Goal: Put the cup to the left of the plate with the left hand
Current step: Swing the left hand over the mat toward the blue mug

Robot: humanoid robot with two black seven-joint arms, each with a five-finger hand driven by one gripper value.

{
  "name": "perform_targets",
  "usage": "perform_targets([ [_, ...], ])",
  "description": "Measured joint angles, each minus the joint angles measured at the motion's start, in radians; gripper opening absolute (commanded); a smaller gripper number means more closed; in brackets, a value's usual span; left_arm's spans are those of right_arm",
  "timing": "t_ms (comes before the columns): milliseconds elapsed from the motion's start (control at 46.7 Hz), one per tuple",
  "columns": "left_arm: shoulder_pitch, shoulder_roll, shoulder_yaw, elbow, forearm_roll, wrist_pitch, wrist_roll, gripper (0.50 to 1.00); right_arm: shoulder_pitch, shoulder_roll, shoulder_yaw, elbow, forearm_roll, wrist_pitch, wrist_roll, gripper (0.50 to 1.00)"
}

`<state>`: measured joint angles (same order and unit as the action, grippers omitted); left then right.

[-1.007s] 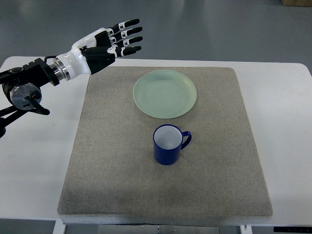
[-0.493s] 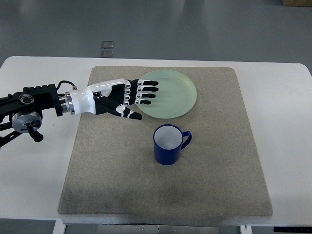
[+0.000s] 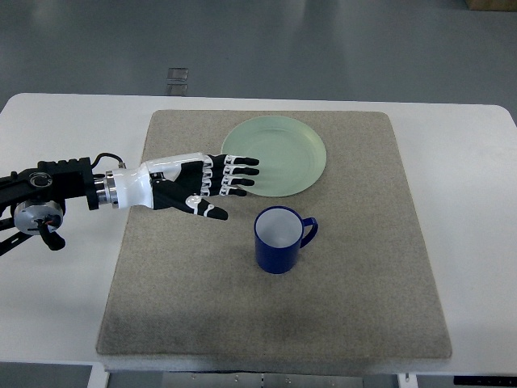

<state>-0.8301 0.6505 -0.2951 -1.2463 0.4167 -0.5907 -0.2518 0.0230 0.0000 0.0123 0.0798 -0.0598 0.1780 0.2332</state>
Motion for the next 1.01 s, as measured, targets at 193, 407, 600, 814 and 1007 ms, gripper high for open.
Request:
perform_targets([
  [193,0.002,-0.011,-0.002,0.003,0.082,-0.009,0.000,0.996,0.000,0.000,0.000,0.000,0.000,0.000,0.000,0.932],
  [407,0.002,-0.049,-0.002,0.019,0.098,-0.001,0.000,0.996,0.000,0.000,0.000,0.000,0.000,0.000,0.000,0.932],
  [600,0.002,-0.073,-0.001,0.034,0.105,0.000,0.000,0.996,0.000,0.000,0.000,0.000,0.000,0.000,0.000,0.932],
  [814,0.016,-0.095,0.000,0.033,0.157,0.000,0.000,0.994,0.000,0.000,0.000,0.000,0.000,0.000,0.000,0.932],
  [1007,0.023,-0.101,-0.010,0.037,0.199,0.009,-0.015,0.994,0.000,0.000,0.000,0.000,0.000,0.000,0.000,0.932],
])
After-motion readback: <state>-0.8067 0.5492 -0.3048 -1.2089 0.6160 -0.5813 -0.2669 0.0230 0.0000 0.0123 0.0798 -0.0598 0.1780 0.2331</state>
